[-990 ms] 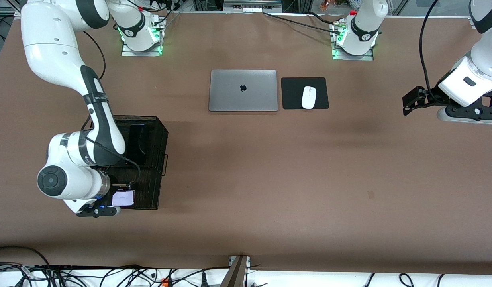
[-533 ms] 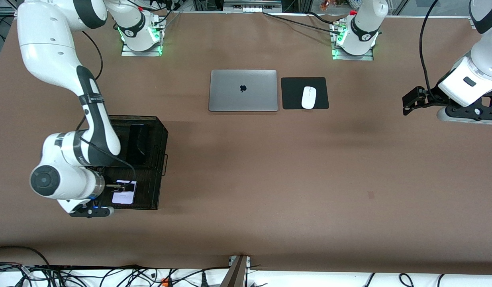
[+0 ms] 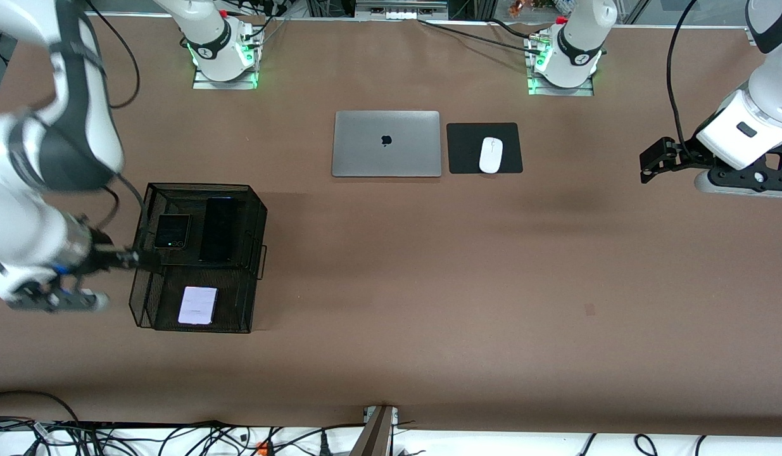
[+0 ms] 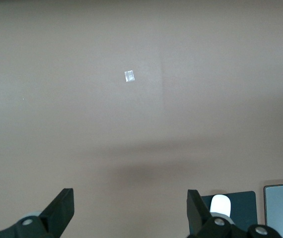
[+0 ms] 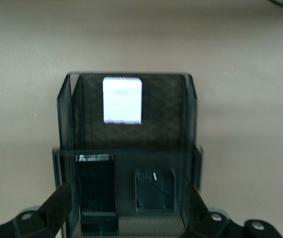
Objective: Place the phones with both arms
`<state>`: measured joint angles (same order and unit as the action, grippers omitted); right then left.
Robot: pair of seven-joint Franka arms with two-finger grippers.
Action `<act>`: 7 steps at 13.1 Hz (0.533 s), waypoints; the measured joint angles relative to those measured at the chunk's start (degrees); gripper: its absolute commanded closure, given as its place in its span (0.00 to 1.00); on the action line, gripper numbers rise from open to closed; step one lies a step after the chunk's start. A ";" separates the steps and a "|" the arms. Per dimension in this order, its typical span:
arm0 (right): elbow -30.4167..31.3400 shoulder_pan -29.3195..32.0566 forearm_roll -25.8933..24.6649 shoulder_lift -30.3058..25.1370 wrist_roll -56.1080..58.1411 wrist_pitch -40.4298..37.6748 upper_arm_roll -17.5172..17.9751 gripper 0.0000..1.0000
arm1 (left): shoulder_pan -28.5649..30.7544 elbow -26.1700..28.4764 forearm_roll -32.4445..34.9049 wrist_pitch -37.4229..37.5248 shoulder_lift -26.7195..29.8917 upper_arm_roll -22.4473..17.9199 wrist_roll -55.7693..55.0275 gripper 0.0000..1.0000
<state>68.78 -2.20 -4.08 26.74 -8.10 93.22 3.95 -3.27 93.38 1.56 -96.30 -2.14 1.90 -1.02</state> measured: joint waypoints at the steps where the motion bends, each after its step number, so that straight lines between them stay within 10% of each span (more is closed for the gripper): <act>1: 3.47 0.00 0.00 -4.07 -0.07 -0.78 -0.85 0.00 | 0.00 -0.01 0.00 0.02 0.00 0.00 0.00 0.00; 7: 15.09 -1.03 0.01 -18.17 4.35 -4.14 -7.97 0.00 | 0.00 -0.02 0.00 0.06 -0.01 0.02 0.00 0.00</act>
<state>83.88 -3.24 -4.07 8.57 -3.75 89.07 -4.02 -3.27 93.36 1.56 -96.23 -2.15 1.92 -1.01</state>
